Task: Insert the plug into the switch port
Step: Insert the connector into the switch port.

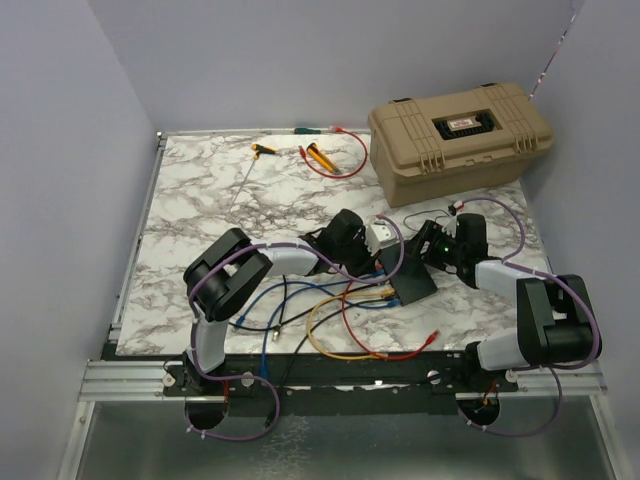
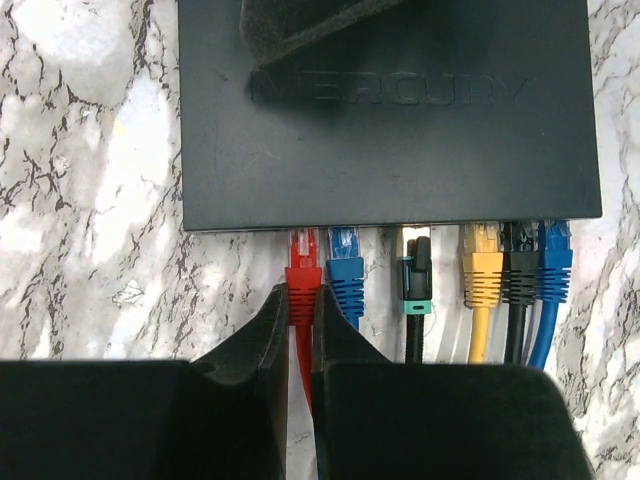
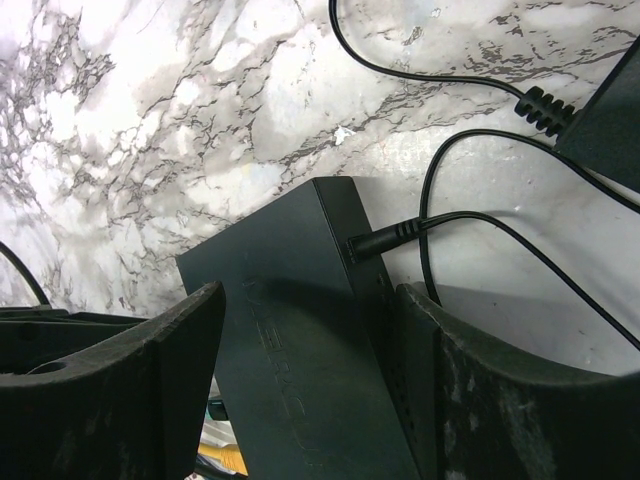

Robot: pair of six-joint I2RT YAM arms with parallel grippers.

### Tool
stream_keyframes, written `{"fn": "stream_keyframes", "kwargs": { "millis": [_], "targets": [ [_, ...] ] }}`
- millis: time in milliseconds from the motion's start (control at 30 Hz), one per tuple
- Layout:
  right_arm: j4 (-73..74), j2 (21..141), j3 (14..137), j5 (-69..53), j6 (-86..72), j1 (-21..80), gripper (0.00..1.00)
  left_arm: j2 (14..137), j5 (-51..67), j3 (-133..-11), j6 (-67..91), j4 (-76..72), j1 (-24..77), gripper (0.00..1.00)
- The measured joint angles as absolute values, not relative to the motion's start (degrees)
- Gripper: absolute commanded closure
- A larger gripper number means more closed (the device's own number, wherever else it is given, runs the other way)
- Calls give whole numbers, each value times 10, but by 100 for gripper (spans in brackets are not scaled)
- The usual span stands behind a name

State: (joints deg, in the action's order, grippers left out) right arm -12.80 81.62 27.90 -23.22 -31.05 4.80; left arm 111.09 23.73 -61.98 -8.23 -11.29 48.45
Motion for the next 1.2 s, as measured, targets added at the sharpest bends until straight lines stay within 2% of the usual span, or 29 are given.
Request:
{"fn": "stream_keyframes", "kwargs": {
  "millis": [700, 1200],
  "targets": [
    [-150, 828, 277, -246, -313, 46, 29, 1116, 224, -645, -42, -75, 485, 100],
    [-188, 837, 274, -229, -307, 36, 29, 1156, 224, -712, -28, -40, 484, 100]
  ]
}}
